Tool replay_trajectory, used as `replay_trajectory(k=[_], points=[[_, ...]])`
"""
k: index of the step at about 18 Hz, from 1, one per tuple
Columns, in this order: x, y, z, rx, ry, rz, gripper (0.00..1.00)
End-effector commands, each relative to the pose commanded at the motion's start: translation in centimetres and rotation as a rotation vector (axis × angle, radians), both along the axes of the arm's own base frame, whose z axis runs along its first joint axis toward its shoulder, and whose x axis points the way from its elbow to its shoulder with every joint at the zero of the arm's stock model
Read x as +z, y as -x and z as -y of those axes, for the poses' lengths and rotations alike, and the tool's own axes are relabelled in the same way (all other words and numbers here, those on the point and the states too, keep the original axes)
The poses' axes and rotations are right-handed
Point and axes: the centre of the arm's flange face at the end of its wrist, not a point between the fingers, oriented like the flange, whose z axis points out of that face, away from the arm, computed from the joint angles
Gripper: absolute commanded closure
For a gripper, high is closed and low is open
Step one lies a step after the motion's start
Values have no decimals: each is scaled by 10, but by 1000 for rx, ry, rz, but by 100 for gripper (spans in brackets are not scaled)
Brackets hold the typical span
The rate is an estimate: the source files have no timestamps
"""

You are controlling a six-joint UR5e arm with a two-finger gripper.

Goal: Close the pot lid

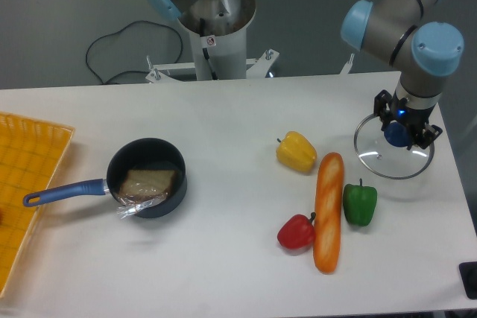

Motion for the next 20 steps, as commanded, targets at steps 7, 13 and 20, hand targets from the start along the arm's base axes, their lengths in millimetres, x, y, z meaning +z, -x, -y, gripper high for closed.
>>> replay_trajectory(k=[7,13,20], points=[[2,-1,0,-2,0,-1,38],[4,-4,0,-3,-1,-4,38],[10,-7,0,-2,-7,-11,38]])
